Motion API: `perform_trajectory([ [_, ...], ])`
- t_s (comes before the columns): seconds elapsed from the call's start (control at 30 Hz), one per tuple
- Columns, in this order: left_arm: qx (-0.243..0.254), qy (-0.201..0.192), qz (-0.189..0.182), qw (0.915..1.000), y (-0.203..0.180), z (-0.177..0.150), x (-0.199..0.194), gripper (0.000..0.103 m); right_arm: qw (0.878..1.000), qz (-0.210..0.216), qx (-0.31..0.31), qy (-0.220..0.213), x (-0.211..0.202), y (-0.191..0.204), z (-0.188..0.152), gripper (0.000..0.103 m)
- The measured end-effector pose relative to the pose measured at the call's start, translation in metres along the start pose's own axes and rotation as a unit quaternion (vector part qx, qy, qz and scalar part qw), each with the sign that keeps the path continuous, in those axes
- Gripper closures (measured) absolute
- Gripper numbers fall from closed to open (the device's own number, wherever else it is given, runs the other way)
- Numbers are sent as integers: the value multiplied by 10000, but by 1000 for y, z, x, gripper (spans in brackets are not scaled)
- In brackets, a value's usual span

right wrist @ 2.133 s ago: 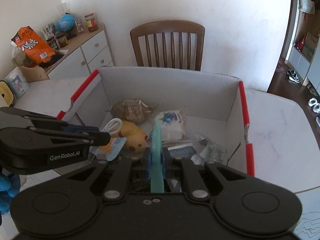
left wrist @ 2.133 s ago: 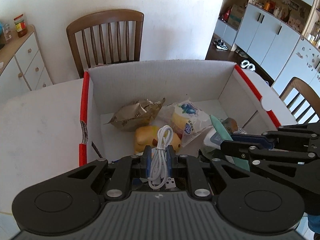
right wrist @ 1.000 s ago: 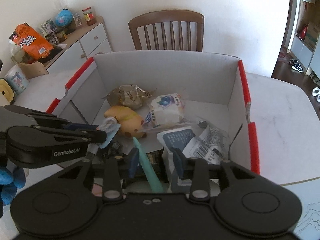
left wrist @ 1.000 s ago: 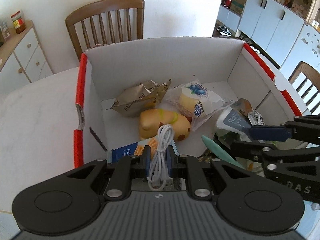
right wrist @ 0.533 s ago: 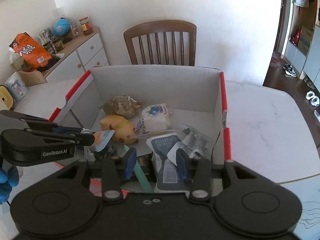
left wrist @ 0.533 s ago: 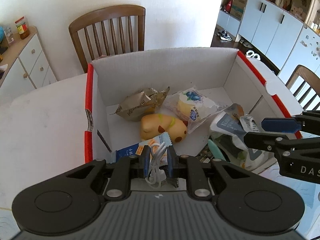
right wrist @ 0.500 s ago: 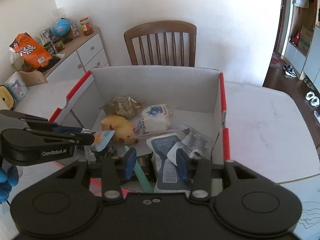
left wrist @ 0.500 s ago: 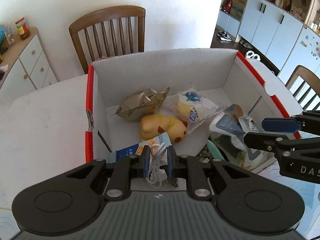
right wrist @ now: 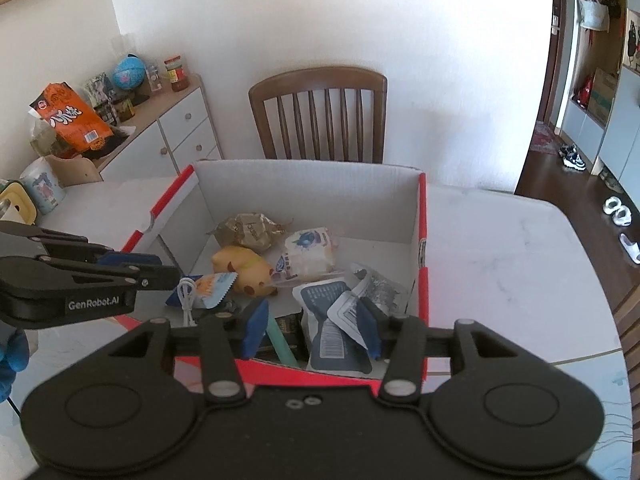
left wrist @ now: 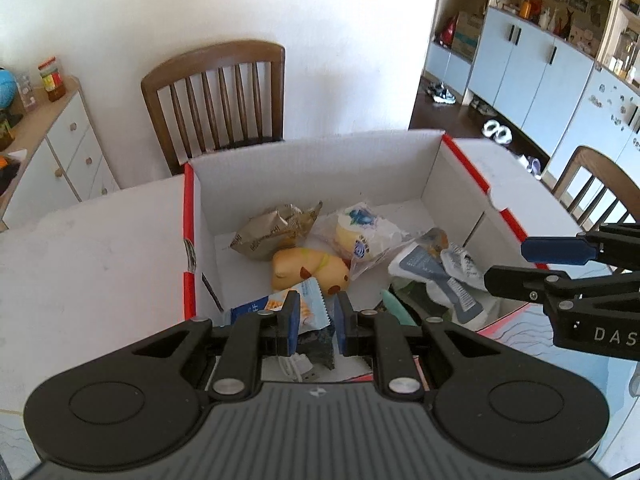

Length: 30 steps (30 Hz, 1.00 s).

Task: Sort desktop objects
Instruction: 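Lower white cable into red box with left tool while right tool lowers green stick, then open left tool to release cable while right tool releases green stick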

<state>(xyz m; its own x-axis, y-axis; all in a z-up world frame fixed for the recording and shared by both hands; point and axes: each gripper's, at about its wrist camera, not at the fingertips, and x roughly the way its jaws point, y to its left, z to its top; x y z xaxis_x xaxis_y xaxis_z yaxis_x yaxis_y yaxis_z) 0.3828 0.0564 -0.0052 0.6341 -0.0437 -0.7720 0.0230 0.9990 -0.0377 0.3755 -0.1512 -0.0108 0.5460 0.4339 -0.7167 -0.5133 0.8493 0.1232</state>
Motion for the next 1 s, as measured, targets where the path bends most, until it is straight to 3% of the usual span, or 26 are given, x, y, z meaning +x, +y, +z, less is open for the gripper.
perform_trajectory([
  [0.27, -7, -190, 47, 9998, -4, -6, -22, 86, 9998, -1, -64, -175, -20, 4, -3, 49],
  [0.37, -16, -269, 95, 9996, -4, -9, -30, 71, 9997, -21, -79, -227, -27, 6, -5, 48],
  [0.43, -35, -330, 84, 9994, -4, -10, -35, 53, 9996, -27, -85, -260, -30, 6, -6, 47],
  [0.5, -61, -371, 68, 9993, -4, -12, -40, 44, 9995, -23, -107, -287, -33, 7, -9, 47],
  [0.57, -73, -398, 59, 9992, -4, -15, -44, 44, 9994, -11, -132, -321, -37, 9, -11, 45],
  [0.73, -61, -475, 139, 9988, -6, -23, -54, 26, 9988, 32, -142, -459, -48, 13, -17, 38],
  [0.83, -52, -541, 252, 9982, -6, -28, -59, 20, 9987, 38, -120, -498, -53, 13, -20, 37],
  [1.0, -79, -604, 312, 9977, -5, -35, -68, 18, 9981, 51, -144, -594, -59, 13, -25, 31],
])
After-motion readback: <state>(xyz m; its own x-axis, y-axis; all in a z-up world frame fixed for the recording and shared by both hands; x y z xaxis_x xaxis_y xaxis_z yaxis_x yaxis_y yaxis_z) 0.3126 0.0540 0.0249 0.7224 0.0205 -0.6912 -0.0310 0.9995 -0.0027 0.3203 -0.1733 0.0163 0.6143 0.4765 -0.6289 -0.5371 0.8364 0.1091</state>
